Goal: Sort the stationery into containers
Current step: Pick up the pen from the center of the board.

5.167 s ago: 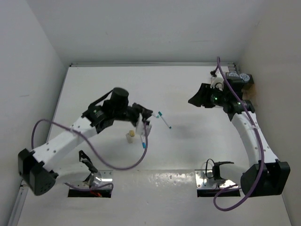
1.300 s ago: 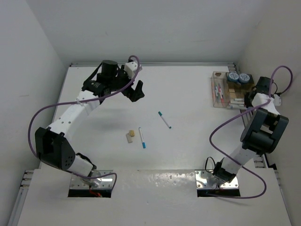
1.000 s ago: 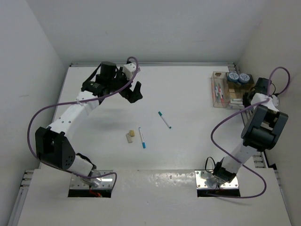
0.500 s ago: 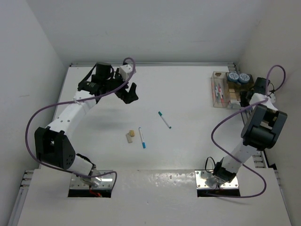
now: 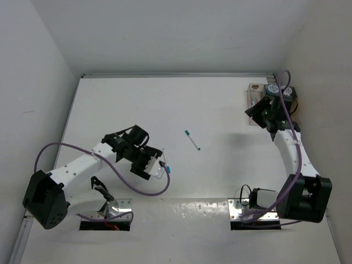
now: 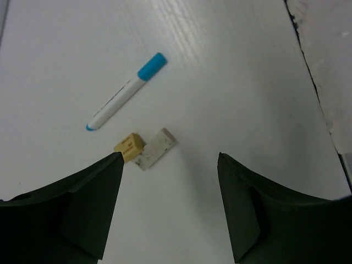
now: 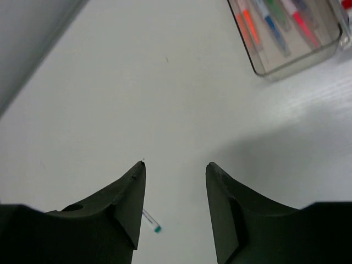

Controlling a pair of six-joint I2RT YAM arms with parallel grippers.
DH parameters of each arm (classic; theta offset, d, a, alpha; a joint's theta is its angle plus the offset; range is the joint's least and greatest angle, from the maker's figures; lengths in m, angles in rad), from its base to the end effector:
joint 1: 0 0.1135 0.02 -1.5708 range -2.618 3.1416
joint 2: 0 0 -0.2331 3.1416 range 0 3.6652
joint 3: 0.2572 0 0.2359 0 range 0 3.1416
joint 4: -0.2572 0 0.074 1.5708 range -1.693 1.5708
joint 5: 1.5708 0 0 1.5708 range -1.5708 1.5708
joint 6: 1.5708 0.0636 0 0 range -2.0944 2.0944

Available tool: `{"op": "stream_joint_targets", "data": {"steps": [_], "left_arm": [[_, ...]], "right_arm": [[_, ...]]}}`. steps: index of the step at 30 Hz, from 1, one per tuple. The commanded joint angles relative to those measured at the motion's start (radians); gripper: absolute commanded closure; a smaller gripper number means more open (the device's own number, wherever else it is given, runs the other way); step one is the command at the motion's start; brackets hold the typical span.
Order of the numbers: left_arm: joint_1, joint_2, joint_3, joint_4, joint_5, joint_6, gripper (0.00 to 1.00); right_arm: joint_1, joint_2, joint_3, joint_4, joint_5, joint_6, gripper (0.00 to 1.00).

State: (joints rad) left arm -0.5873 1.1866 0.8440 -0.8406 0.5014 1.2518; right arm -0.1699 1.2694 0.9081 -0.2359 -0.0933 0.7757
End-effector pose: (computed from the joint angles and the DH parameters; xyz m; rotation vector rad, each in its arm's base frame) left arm 0.1635 -0.1455 0.1893 2.1310 1.4611 -0.4595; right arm 0.2957 -0.0447 0.2344 0.9531 1.9826 0.4452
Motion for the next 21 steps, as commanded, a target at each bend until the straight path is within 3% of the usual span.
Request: {"op": "stream_joint_targets", "data": {"steps": [1,9,21], "left_arm": [[-0.049,-0.045,-0.065,0.093,-0.023,0.234,0.25],[-0.112,0.111,-0.042,0.149,-0.029,0.414,0.32],[-0.135,0.415,0.184,0.144,-0.006,0.386,0.35]], "right_arm": [[0.033,-0.074,-0.07,-0.066,-0.051,-0.091,0.53],[0.075,-0.206,-0.178,-0.117,-0.039,-0.154,0.56],[0.096,-0.297,-0.244,-0.154,-0.048,-0.219,0.6]]}}
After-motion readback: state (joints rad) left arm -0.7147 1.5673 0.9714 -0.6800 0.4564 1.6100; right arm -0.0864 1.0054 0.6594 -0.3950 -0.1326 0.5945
